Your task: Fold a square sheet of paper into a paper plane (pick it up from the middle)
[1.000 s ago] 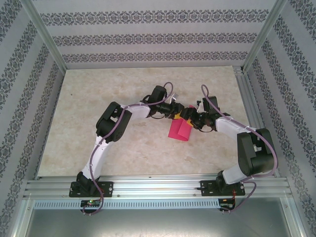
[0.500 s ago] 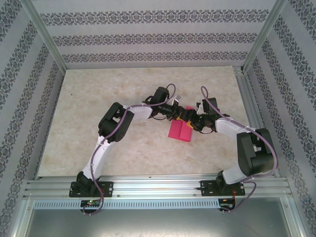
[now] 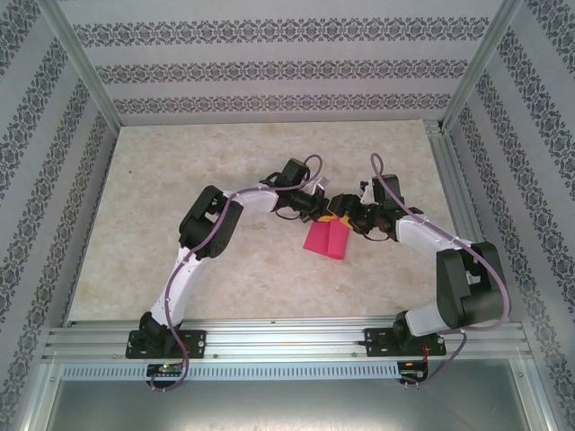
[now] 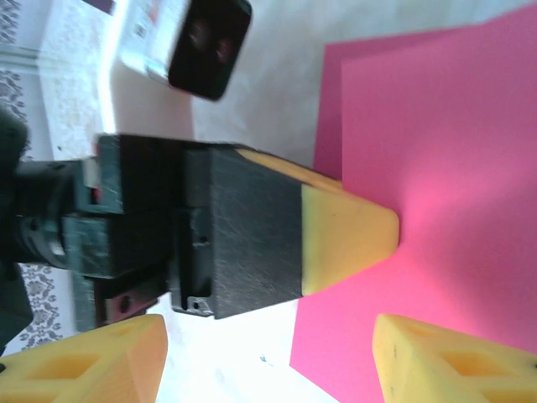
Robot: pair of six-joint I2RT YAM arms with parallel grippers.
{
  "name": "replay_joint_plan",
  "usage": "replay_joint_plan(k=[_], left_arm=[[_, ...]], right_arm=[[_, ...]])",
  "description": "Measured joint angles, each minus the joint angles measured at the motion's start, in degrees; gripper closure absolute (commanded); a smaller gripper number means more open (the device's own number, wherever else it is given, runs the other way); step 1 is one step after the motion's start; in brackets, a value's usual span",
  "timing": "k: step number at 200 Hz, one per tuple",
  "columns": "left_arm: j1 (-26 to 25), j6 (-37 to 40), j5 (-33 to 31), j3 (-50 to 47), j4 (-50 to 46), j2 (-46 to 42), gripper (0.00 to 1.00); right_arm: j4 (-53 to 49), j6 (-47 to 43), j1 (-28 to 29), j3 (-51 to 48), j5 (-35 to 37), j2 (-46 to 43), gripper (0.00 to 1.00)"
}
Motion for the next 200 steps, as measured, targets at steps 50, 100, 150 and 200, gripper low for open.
replay_joint_plan(k=[50, 100, 150, 200], left_arm=[[1.99, 8.76, 0.57, 6.21, -10.91, 0.00, 0.89], [3.21, 18.69, 1.11, 17.05, -24.17, 1.95, 0.88], [3.43, 22.18, 0.98, 17.77, -28.79, 4.33, 0.87], [3.43, 23.37, -0.04, 18.27, -30.32, 6.78, 0.86]], right_arm=[[-2.47, -0.70, -1.16, 0.07, 2.45, -1.95, 0.36], [-5.16, -1.70, -1.01, 0.46, 4.66, -0.81, 0.50], [-6.71, -1.84, 0.94, 1.60, 6.91, 0.72, 0.75], [-5.60, -0.94, 1.27, 1.77, 6.82, 3.23, 0.80]])
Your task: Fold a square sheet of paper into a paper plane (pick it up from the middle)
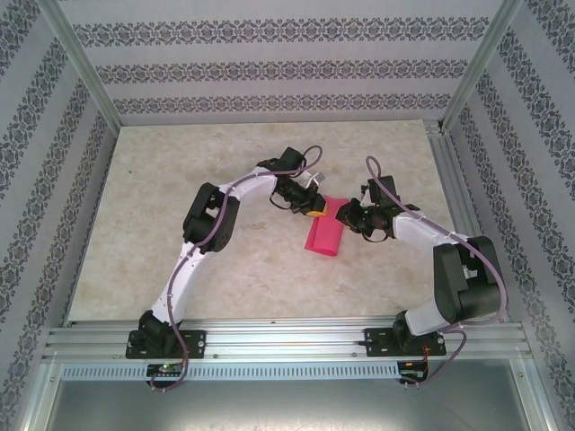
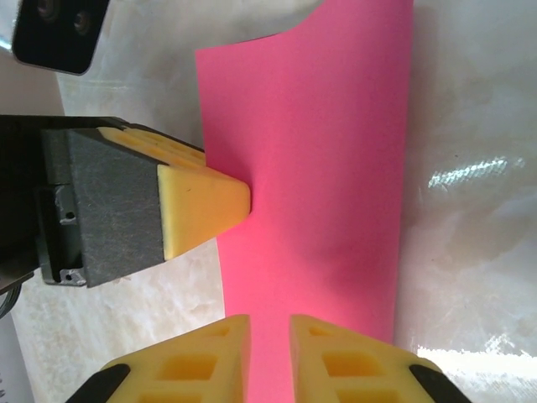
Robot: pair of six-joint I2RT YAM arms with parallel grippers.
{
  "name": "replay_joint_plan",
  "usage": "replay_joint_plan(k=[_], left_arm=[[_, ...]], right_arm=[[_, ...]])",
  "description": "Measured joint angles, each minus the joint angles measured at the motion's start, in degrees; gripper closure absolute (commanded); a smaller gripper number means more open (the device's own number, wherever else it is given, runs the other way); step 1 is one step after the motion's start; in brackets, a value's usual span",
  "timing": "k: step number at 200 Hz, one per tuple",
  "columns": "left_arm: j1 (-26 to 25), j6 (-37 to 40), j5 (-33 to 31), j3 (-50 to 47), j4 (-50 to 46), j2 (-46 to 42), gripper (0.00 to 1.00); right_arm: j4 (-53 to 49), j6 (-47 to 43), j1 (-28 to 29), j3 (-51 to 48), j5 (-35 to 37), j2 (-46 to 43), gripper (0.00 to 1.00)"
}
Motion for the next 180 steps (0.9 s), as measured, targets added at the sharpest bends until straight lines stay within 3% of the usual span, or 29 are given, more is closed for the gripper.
replay_joint_plan(k=[68, 180], left_arm=[[0.04, 4.96, -0.74, 9.01, -4.96, 2.47, 0.86], [0.11, 6.60, -4.57, 8.79, -7.69, 4.17, 0.86]], right_arm=[[2.80, 1.88, 1.57, 0.31, 0.00, 3.56, 0.79], [4.26, 2.38, 2.25, 2.21, 0.04, 5.92, 0.78]])
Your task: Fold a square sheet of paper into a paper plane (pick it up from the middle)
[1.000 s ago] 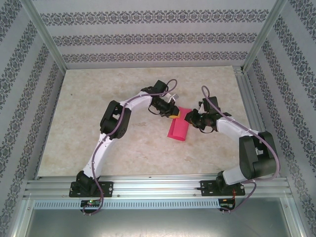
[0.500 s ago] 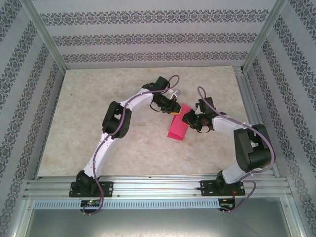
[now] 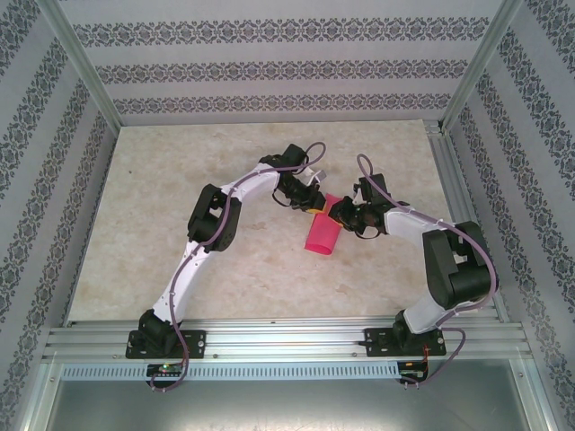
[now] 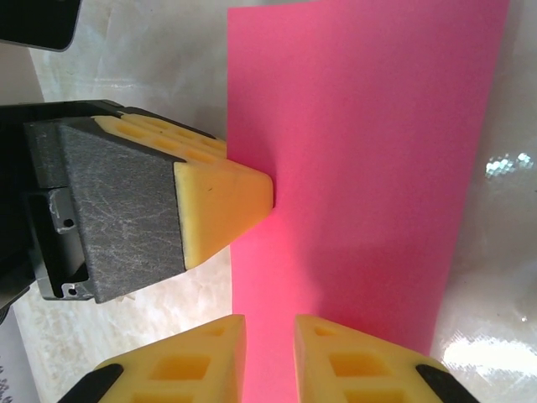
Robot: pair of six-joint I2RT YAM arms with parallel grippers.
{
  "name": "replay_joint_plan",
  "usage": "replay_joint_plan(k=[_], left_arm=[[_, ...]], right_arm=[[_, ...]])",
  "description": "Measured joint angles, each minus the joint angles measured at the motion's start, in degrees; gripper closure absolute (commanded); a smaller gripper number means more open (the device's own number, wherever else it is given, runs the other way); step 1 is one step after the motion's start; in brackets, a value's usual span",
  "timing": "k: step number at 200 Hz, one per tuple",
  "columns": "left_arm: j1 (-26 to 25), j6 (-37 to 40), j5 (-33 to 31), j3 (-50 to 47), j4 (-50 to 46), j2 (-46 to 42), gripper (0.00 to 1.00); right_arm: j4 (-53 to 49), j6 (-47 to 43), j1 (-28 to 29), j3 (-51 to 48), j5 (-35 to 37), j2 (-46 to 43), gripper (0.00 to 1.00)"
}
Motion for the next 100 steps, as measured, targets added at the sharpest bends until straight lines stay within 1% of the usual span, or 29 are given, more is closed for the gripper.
replay_joint_plan(k=[100], left_arm=[[0.00, -0.02, -1.16, -0.44, 0.17, -0.02, 0.83]], right_arm=[[-1.49, -0.42, 0.00, 0.81, 1.05, 2.62, 0.79]])
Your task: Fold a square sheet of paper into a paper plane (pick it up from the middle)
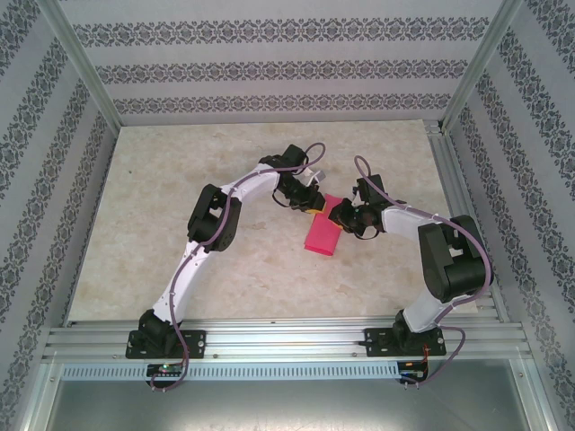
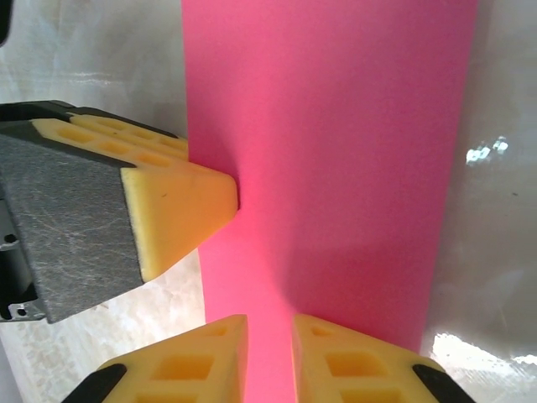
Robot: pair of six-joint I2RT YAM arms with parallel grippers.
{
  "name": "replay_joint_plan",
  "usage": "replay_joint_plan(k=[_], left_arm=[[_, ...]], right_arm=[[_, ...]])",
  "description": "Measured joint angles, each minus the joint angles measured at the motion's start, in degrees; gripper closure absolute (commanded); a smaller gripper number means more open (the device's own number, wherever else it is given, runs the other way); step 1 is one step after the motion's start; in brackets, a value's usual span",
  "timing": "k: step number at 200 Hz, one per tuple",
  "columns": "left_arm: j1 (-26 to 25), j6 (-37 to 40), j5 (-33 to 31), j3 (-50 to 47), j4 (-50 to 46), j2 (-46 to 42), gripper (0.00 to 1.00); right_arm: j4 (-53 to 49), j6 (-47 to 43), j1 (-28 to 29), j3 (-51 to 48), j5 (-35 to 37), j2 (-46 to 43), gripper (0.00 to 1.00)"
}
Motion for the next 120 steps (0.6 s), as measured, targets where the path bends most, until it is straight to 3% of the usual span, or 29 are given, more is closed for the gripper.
replay_joint_plan(k=[120], left_arm=[[0.00, -0.81, 0.81, -2.01, 2.05, -0.87, 0.81]], right_arm=[[-3.56, -2.62, 0.35, 1.68, 1.53, 0.79, 0.78]])
